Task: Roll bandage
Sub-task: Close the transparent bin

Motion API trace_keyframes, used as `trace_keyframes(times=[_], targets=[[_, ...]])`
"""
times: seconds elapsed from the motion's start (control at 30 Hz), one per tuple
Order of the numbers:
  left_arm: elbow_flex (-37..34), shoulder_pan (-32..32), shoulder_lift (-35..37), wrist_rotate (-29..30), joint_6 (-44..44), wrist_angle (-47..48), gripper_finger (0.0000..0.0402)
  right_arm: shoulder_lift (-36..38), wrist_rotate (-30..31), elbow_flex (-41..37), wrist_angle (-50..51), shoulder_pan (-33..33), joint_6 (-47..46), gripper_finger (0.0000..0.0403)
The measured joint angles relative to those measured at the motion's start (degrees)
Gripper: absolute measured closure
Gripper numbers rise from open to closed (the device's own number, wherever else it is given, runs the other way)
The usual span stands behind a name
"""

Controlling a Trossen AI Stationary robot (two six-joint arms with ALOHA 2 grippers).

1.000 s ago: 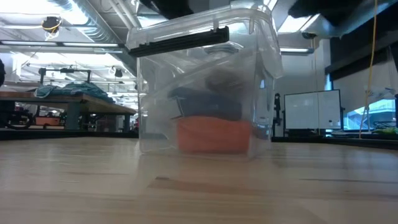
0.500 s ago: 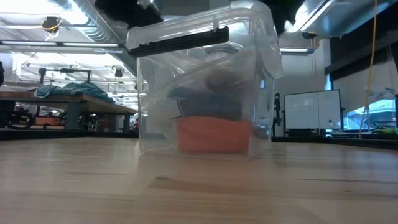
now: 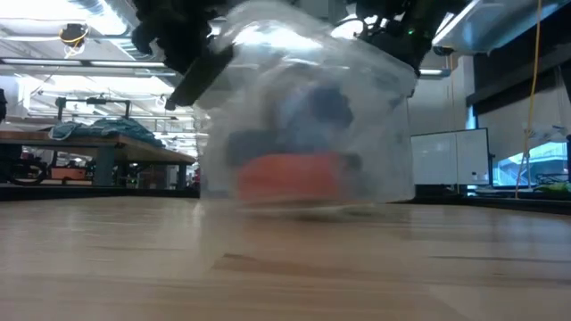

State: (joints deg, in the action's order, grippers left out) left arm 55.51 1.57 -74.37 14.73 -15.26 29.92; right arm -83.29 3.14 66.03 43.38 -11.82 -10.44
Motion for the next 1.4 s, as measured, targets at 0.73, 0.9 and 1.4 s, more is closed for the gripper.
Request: trace_keyframes(times=[0.73,0.9,1.4], targets=[[8.3,2.0,10.3,8.6,20.1,18.5,0.0249,0.4,0.4,15.1,7.4,3.9,15.7,0.0235],[2.4,6.2,16.2,9.2,35.8,24.9,0.0249,-1.0,-15.0,5.4,-21.8,3.9,22.4,0.0235],[-22.5,16.9,12.1,9.9,51.6,-7.7,0.0249,-12.9,-17.3,-5.3,-50.0,4.7,21.4,0.0235]])
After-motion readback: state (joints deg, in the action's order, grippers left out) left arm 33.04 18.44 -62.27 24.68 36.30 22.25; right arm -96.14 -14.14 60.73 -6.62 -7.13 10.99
